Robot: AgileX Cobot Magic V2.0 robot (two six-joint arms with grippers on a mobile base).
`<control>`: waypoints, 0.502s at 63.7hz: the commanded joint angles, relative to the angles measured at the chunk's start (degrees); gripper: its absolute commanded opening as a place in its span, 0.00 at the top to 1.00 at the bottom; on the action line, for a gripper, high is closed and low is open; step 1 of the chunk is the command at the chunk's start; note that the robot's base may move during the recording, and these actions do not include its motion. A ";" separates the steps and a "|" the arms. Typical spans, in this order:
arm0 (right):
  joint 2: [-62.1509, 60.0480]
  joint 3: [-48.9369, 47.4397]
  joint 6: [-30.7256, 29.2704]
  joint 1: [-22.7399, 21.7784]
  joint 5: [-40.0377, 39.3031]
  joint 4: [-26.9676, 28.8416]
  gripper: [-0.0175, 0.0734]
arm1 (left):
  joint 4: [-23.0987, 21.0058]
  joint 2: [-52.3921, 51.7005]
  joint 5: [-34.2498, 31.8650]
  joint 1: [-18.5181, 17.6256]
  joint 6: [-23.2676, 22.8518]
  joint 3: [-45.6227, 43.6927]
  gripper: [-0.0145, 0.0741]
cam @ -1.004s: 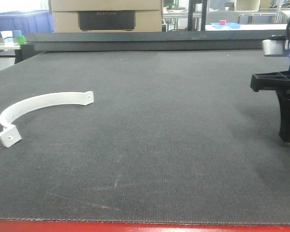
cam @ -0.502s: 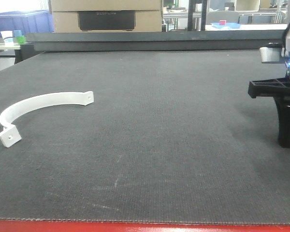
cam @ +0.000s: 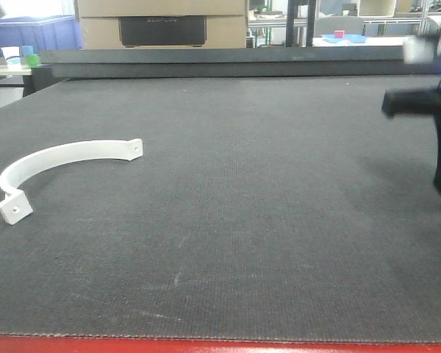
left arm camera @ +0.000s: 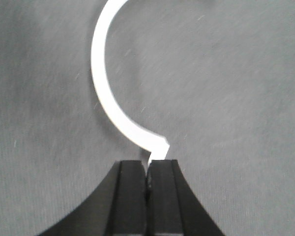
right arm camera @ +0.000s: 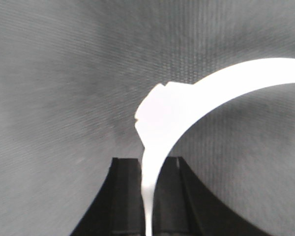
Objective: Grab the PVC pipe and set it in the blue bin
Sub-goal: 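Lower the left gripper onto the other white clamp piece and close both grippers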
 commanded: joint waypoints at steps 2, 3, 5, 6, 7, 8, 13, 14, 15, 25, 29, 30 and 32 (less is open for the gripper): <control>-4.01 -0.01 -0.48 -0.05 0.10 -0.47 0.99 | 9.03 3.25 -0.52 -2.61 -8.30 -3.96 0.96; -4.36 -0.01 -0.48 -0.05 0.10 -0.47 0.99 | 9.40 3.50 -0.52 -2.71 -9.02 -4.23 0.96; -5.02 -0.01 -0.48 -0.05 0.10 -0.47 0.99 | 10.09 4.83 -0.52 -2.71 -9.44 -5.54 0.96; -5.24 -0.01 -0.48 -0.05 0.10 -0.47 0.99 | 10.09 5.34 -0.42 -2.71 -9.44 -6.04 0.96; -5.50 -0.01 -0.48 -0.05 0.10 -0.47 0.99 | 10.09 5.86 -0.42 -2.71 -9.44 -6.55 0.96; -5.61 -0.01 -0.48 -0.05 0.00 -0.47 0.99 | 10.09 6.39 -0.27 -2.71 -9.44 -7.01 0.96; -6.02 -0.01 -0.48 -0.05 0.00 -0.47 0.99 | 10.49 8.86 0.08 -2.60 -9.44 -9.09 0.96; -6.02 -0.01 -0.48 -0.05 0.00 -0.47 0.99 | 10.63 9.32 0.08 -2.60 -9.44 -9.49 0.96; -6.02 -0.01 -0.48 -0.05 0.00 -0.47 0.99 | 10.63 9.83 0.08 -2.47 -9.44 -9.83 0.96; -6.02 0.11 -0.62 -0.05 0.32 -0.47 0.99 | 10.23 14.29 -0.08 -2.22 -9.44 -12.97 0.91; -6.02 0.11 -0.62 -0.05 0.32 -0.47 0.99 | 10.23 15.99 -0.63 -2.22 -9.44 -13.52 0.80; -6.02 0.11 -0.62 -0.05 0.32 -0.47 0.99 | 10.23 16.27 -0.80 -2.22 -9.44 -13.51 0.77; -6.02 0.11 -0.89 -0.05 0.32 -0.47 0.99 | 10.48 16.98 -1.08 -2.13 -9.44 -13.51 0.70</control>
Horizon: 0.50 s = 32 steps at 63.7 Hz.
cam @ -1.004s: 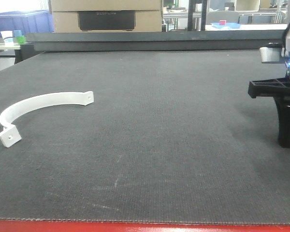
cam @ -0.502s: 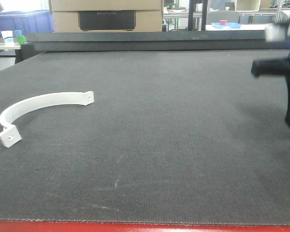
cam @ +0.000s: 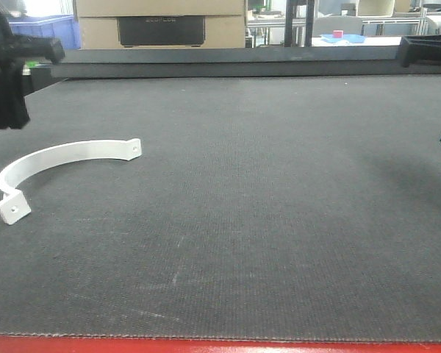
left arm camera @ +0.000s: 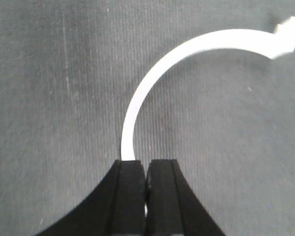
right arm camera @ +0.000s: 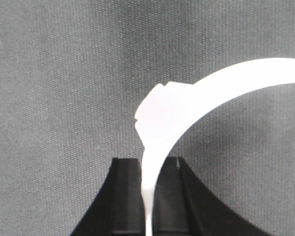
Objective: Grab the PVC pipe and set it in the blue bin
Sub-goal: 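Lower the left gripper onto the other white clamp piece and close both grippers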
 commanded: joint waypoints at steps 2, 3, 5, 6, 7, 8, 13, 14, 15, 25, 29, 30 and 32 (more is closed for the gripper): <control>-0.54 0.11 -0.77 -0.05 0.00 -0.37 0.99 | 0.33 1.71 -0.72 0.29 -0.57 -0.77 0.66; -0.54 0.11 -0.77 -0.05 0.00 -0.37 0.99 | 0.48 1.97 -0.87 0.29 -0.57 -0.77 0.63; -0.54 0.11 -1.08 -0.05 0.00 -0.37 0.99 | 1.00 2.38 -0.87 0.41 -0.57 -0.77 0.57; -0.54 0.11 -1.08 -0.05 0.00 -0.37 0.99 | 1.29 2.75 -0.95 0.52 -0.57 -0.77 0.54; -0.54 0.11 -1.13 -0.05 0.00 -0.37 0.99 | 1.41 2.88 -0.95 0.65 -0.57 -0.77 0.52; -0.54 0.11 -1.13 -0.05 0.00 -0.37 0.99 | 1.40 3.07 -1.10 0.75 -0.57 -0.77 0.50; -0.54 0.11 -1.13 -0.05 0.00 -0.37 0.99 | 1.40 4.09 -1.48 1.29 -0.57 -0.80 0.47; -0.54 0.11 -1.13 -0.05 0.00 -0.37 0.99 | 1.40 4.30 -1.48 1.39 -0.57 -0.80 0.48; -0.54 0.11 -1.13 -0.05 0.00 -0.37 0.99 | 1.40 4.46 -1.48 1.39 -0.57 -0.80 0.48; -0.54 0.11 -1.13 -0.05 0.00 -0.37 0.99 | 1.06 5.81 -1.27 1.81 -0.57 -0.80 0.53; -0.54 0.11 -1.13 -0.05 0.00 -0.37 0.99 | 0.77 5.79 -1.41 1.81 -0.45 -0.80 0.54; -0.54 0.11 -1.12 -0.05 -0.13 -0.37 0.99 | 0.65 5.79 -1.41 1.81 -0.36 -0.80 0.54; -0.54 0.11 -1.12 -0.05 -0.26 -0.37 0.99 | 0.64 5.91 -1.41 1.81 -0.21 -0.80 0.54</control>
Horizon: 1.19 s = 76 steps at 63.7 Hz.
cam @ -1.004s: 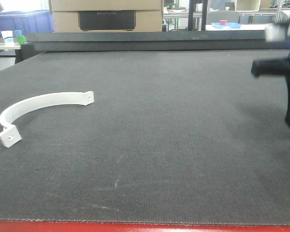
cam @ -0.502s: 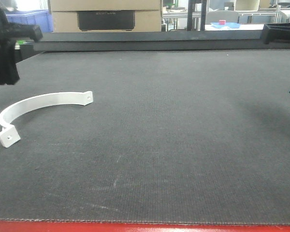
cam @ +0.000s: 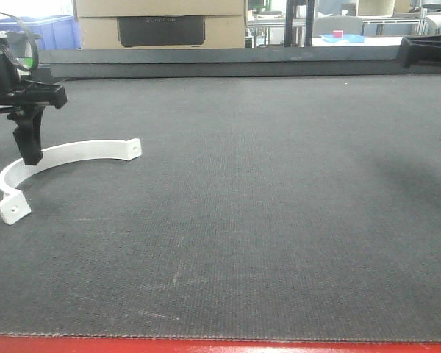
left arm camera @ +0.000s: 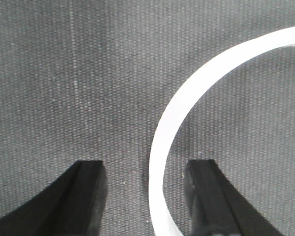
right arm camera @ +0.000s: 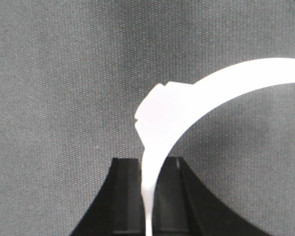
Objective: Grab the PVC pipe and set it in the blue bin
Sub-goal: 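Lower the left gripper onto the other white clamp piece and close both grippers, then lift both white clamp pieces off the table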
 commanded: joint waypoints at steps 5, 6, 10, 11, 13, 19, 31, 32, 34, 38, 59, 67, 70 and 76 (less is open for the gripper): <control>-0.54 0.11 -0.45 -0.05 -0.63 -0.37 0.99 | -0.57 0.51 -0.17 0.19 -0.13 -0.44 0.54; -0.54 0.11 -0.45 -0.05 -0.75 -0.37 0.99 | -0.57 0.64 0.02 0.19 -0.13 -0.44 0.54; -0.54 0.11 -0.45 -0.05 -0.75 -0.37 0.99 | -0.57 1.59 0.00 0.19 -0.13 -0.44 0.54; -0.54 0.11 -0.45 -0.05 -0.75 -0.37 0.99 | -0.57 1.81 0.12 0.19 -0.13 -0.44 0.54; -0.54 0.11 -0.45 -0.05 -0.75 -0.37 0.99 | -0.57 2.12 0.12 0.19 -0.13 -0.44 0.54; -0.54 0.11 -0.45 -0.05 -0.75 -0.37 0.99 | -0.57 2.76 0.42 0.19 -0.13 -0.44 0.54; -0.54 0.19 -0.45 -0.05 -0.85 -0.37 0.99 | -0.46 3.08 1.16 0.19 -0.13 -0.44 0.63; -0.54 0.19 -0.45 -0.05 -0.87 -0.37 0.99 | -0.46 3.08 1.16 0.19 -0.13 -0.44 0.65; -0.54 0.19 -0.45 -0.05 -0.87 -0.37 0.99 | -0.46 3.08 1.16 0.19 -0.13 -0.44 0.69; -0.54 0.19 -0.45 -0.05 -1.16 -0.37 0.99 | -0.46 3.08 0.68 0.19 -0.13 -0.44 0.81; -1.60 0.09 -0.45 -0.05 -2.77 -0.37 0.99 | 0.62 1.57 2.57 0.19 -0.13 -1.33 0.96; -4.72 0.09 -0.45 -0.05 -2.77 -0.37 0.99 | 0.62 -2.40 5.39 0.19 -0.13 -3.18 0.96; -6.40 0.09 -0.45 -0.05 -2.77 -0.37 0.99 | 0.16 -4.38 5.88 0.19 -0.13 -3.57 0.96; -9.31 0.09 -0.45 -0.05 -3.20 -0.37 0.99 | -0.79 -9.57 6.18 0.19 -0.13 -3.57 0.96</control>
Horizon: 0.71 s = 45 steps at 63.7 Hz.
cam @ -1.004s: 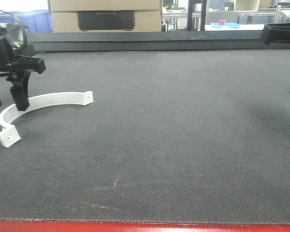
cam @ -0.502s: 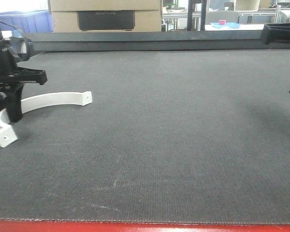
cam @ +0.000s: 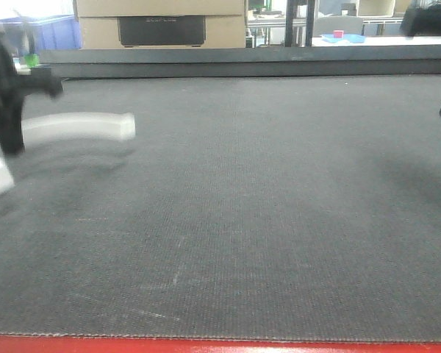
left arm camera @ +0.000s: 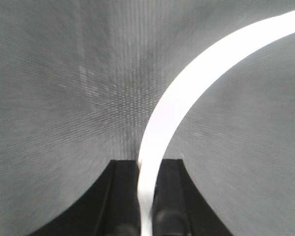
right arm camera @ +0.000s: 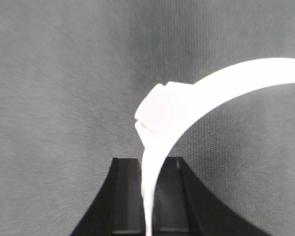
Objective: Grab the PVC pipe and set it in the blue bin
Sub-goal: 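Lift both white clamp pieces off the table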
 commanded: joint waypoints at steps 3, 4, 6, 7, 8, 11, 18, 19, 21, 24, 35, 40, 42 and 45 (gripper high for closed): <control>-4.91 0.09 -0.48 -0.05 -1.22 -0.37 0.99 | -1.74 -7.75 1.82 0.19 -0.13 -0.91 0.96; -5.16 0.09 -0.48 -0.05 -1.33 -0.37 0.99 | -1.89 -8.59 1.84 0.19 -0.13 -0.91 0.96; -6.16 0.09 -0.48 -0.05 -1.73 -0.37 0.99 | -2.84 -10.25 2.25 0.19 -0.13 -0.91 0.96; -6.91 0.09 -0.59 -0.05 -2.00 -0.37 0.99 | -3.25 -11.10 2.68 0.19 -0.13 -0.91 0.96; -7.43 0.09 -0.58 -0.05 -2.46 -0.37 0.99 | -3.73 -11.96 2.90 0.19 -0.13 -0.91 0.96; -9.36 0.09 -1.79 -0.05 -3.88 -0.37 0.99 | -5.60 -15.39 3.33 0.05 -0.13 -0.81 0.96; -13.40 0.09 -5.49 -0.05 -7.92 -0.37 0.99 | -6.50 -21.47 3.22 -1.53 -0.13 0.26 0.96; -14.24 0.09 -6.40 -0.05 -8.80 -0.37 0.99 | -6.27 -22.76 2.92 -2.01 -0.13 0.59 0.96; -15.34 0.09 -7.80 -0.05 -9.89 -0.37 0.99 | -5.90 -24.42 2.24 -2.69 -0.13 1.17 0.96; -16.88 0.19 -9.06 -0.05 -11.33 -0.37 0.99 | -5.50 -26.99 0.27 -3.78 -0.13 2.35 0.96; -23.15 3.43 -10.97 -0.05 -17.26 -0.37 0.99 | -5.26 -38.75 -15.18 -7.96 -0.13 12.73 0.96; -27.24 6.71 -10.97 -0.05 -21.48 -0.37 0.99 | -5.36 -43.34 -20.87 -9.16 -0.13 18.39 0.96; -28.74 8.51 -10.97 -0.05 -23.21 -0.37 0.99 | -5.47 -45.58 -22.88 -9.54 -0.13 20.53 0.96; -31.14 10.86 -10.97 -0.05 -25.91 -0.37 0.99 | -5.47 -48.33 -26.72 -9.67 -0.13 23.81 0.96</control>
